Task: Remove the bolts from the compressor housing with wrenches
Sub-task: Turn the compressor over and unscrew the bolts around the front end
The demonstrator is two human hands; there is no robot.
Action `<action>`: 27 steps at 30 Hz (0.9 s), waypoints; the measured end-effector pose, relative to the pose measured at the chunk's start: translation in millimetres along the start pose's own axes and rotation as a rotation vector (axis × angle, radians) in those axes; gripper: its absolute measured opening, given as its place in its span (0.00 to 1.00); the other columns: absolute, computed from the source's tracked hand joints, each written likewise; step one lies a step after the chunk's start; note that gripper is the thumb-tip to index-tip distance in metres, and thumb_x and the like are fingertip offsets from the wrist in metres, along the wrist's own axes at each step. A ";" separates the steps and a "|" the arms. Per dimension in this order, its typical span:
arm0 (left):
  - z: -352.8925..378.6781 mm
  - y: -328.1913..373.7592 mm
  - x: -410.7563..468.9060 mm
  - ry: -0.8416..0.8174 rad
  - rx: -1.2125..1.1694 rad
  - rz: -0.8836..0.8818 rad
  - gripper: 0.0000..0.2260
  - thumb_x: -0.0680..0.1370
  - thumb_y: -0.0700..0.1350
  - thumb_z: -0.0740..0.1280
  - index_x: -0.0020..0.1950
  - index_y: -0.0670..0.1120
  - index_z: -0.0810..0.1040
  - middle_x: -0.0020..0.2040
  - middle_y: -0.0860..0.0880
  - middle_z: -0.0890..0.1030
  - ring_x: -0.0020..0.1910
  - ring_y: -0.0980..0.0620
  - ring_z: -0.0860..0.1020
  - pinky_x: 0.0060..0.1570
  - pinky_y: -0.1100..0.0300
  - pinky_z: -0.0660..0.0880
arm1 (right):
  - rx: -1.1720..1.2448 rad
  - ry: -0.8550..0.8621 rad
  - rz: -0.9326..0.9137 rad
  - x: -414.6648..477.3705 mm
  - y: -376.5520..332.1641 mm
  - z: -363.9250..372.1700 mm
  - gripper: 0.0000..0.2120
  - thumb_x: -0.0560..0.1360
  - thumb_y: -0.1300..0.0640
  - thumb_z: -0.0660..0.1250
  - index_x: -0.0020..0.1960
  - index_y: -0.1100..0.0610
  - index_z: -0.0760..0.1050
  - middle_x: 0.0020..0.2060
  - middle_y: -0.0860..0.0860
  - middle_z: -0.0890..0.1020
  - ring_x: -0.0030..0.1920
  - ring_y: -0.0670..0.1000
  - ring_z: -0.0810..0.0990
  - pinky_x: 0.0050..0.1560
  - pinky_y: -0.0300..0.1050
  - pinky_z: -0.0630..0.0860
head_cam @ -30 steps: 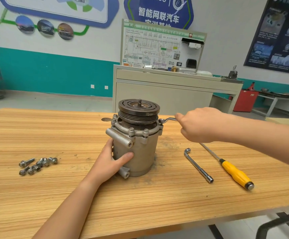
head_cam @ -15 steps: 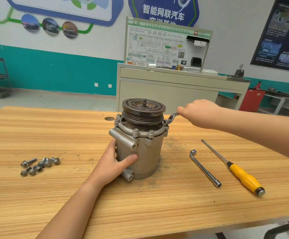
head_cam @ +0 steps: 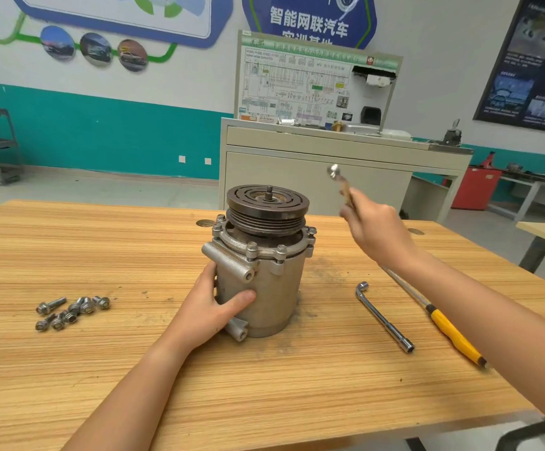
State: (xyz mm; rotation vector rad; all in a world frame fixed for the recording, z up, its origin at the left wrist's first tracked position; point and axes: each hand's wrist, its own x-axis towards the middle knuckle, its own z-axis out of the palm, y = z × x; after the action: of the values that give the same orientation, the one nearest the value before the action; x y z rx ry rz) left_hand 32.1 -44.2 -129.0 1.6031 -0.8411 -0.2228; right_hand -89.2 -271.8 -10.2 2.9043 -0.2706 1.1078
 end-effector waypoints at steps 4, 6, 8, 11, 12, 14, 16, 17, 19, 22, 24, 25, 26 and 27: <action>0.5 1.3 -0.7 0.007 0.003 -0.010 0.25 0.62 0.61 0.69 0.57 0.65 0.65 0.59 0.61 0.75 0.58 0.67 0.72 0.49 0.71 0.69 | -0.103 -0.038 0.007 -31.8 -11.3 -32.8 0.10 0.80 0.58 0.55 0.57 0.60 0.70 0.31 0.51 0.73 0.32 0.56 0.74 0.30 0.46 0.66; 0.8 0.3 0.0 0.006 0.009 -0.015 0.24 0.65 0.59 0.71 0.57 0.64 0.65 0.59 0.61 0.75 0.57 0.66 0.72 0.49 0.70 0.69 | -0.228 -0.159 0.012 -43.9 -20.4 -42.5 0.12 0.80 0.56 0.54 0.61 0.57 0.68 0.34 0.51 0.75 0.35 0.55 0.75 0.32 0.47 0.69; 0.9 -1.6 1.1 0.014 0.025 -0.008 0.21 0.70 0.52 0.72 0.57 0.64 0.65 0.58 0.62 0.74 0.55 0.71 0.72 0.46 0.74 0.70 | -0.319 -0.249 0.037 -49.1 -31.3 -48.4 0.15 0.80 0.56 0.52 0.66 0.53 0.65 0.40 0.51 0.77 0.39 0.55 0.76 0.35 0.47 0.72; 1.0 -2.6 1.5 0.023 0.036 0.001 0.20 0.72 0.49 0.72 0.57 0.63 0.65 0.57 0.63 0.74 0.51 0.77 0.71 0.42 0.79 0.69 | -0.446 -0.339 0.043 -46.3 -48.2 -53.2 0.19 0.79 0.61 0.53 0.69 0.52 0.60 0.40 0.51 0.74 0.40 0.54 0.74 0.36 0.45 0.67; 0.9 -2.7 1.6 0.024 0.035 -0.001 0.21 0.72 0.50 0.72 0.58 0.63 0.65 0.57 0.63 0.74 0.53 0.75 0.71 0.43 0.78 0.69 | -0.483 -0.361 0.045 -44.7 -53.7 -54.7 0.20 0.78 0.63 0.53 0.69 0.54 0.60 0.38 0.50 0.71 0.39 0.54 0.72 0.35 0.45 0.66; 0.6 -2.9 1.2 0.025 0.031 -0.007 0.23 0.71 0.51 0.72 0.60 0.62 0.64 0.58 0.62 0.74 0.56 0.69 0.71 0.45 0.74 0.69 | -0.563 -0.408 0.028 -41.2 -65.9 -59.1 0.19 0.77 0.66 0.54 0.67 0.57 0.61 0.35 0.49 0.67 0.38 0.53 0.70 0.35 0.45 0.66; 0.5 -2.6 1.0 0.025 0.027 -0.006 0.24 0.71 0.51 0.72 0.62 0.61 0.64 0.59 0.61 0.74 0.57 0.66 0.72 0.48 0.71 0.69 | -0.637 -0.478 0.003 -36.5 -83.4 -62.4 0.19 0.76 0.68 0.55 0.67 0.61 0.62 0.36 0.50 0.67 0.41 0.54 0.73 0.35 0.44 0.66; 0.7 -2.6 1.1 0.025 0.028 -0.005 0.24 0.72 0.51 0.72 0.62 0.61 0.63 0.59 0.61 0.74 0.57 0.66 0.71 0.48 0.70 0.69 | -0.660 -0.524 0.002 -34.7 -92.9 -62.5 0.19 0.76 0.69 0.54 0.67 0.63 0.62 0.38 0.52 0.68 0.45 0.56 0.75 0.36 0.43 0.66; 0.9 -2.8 1.1 0.026 0.026 -0.005 0.24 0.72 0.50 0.72 0.62 0.60 0.63 0.59 0.60 0.74 0.57 0.65 0.72 0.50 0.70 0.69 | -0.681 -0.612 0.007 -31.6 -107.2 -61.0 0.18 0.77 0.70 0.53 0.66 0.66 0.63 0.48 0.56 0.72 0.53 0.55 0.75 0.37 0.43 0.64; 0.8 -2.5 1.2 0.025 0.024 -0.002 0.23 0.72 0.50 0.72 0.60 0.62 0.64 0.60 0.59 0.74 0.59 0.62 0.72 0.53 0.66 0.69 | -0.786 -0.661 -0.096 -27.0 -109.3 -62.9 0.15 0.77 0.69 0.55 0.63 0.66 0.67 0.39 0.51 0.69 0.40 0.50 0.72 0.29 0.42 0.64; 0.5 -1.9 1.0 0.018 0.022 0.005 0.21 0.72 0.50 0.72 0.57 0.64 0.64 0.59 0.61 0.74 0.58 0.64 0.72 0.52 0.67 0.69 | -0.871 -0.654 -0.157 -22.6 -98.3 -68.3 0.14 0.77 0.68 0.56 0.62 0.63 0.69 0.30 0.51 0.62 0.28 0.50 0.63 0.25 0.42 0.61; 0.3 -1.2 0.4 0.015 0.023 0.008 0.21 0.72 0.51 0.72 0.56 0.65 0.65 0.59 0.61 0.74 0.58 0.66 0.71 0.51 0.68 0.69 | -0.897 -0.638 -0.174 -19.7 -90.0 -70.6 0.15 0.76 0.67 0.56 0.62 0.62 0.69 0.29 0.51 0.62 0.26 0.49 0.61 0.25 0.41 0.60; 0.2 -0.6 0.0 0.014 0.020 0.012 0.21 0.72 0.51 0.72 0.56 0.65 0.65 0.58 0.62 0.74 0.57 0.67 0.71 0.50 0.70 0.69 | -0.910 -0.617 -0.198 -15.8 -80.5 -71.9 0.16 0.76 0.67 0.56 0.63 0.60 0.69 0.28 0.50 0.63 0.26 0.49 0.60 0.24 0.40 0.59; 0.2 -0.4 0.0 0.014 0.015 0.015 0.20 0.71 0.51 0.72 0.56 0.65 0.65 0.58 0.62 0.74 0.57 0.68 0.71 0.49 0.71 0.69 | -0.915 -0.597 -0.225 -11.2 -71.1 -72.7 0.17 0.75 0.67 0.55 0.62 0.58 0.70 0.28 0.50 0.64 0.26 0.49 0.61 0.23 0.40 0.57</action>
State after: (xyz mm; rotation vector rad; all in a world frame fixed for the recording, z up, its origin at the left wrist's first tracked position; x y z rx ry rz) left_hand 32.1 -44.3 -129.4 1.6097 -0.8455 -0.1949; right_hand -133.3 -194.2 39.7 2.2360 -0.3287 -0.0031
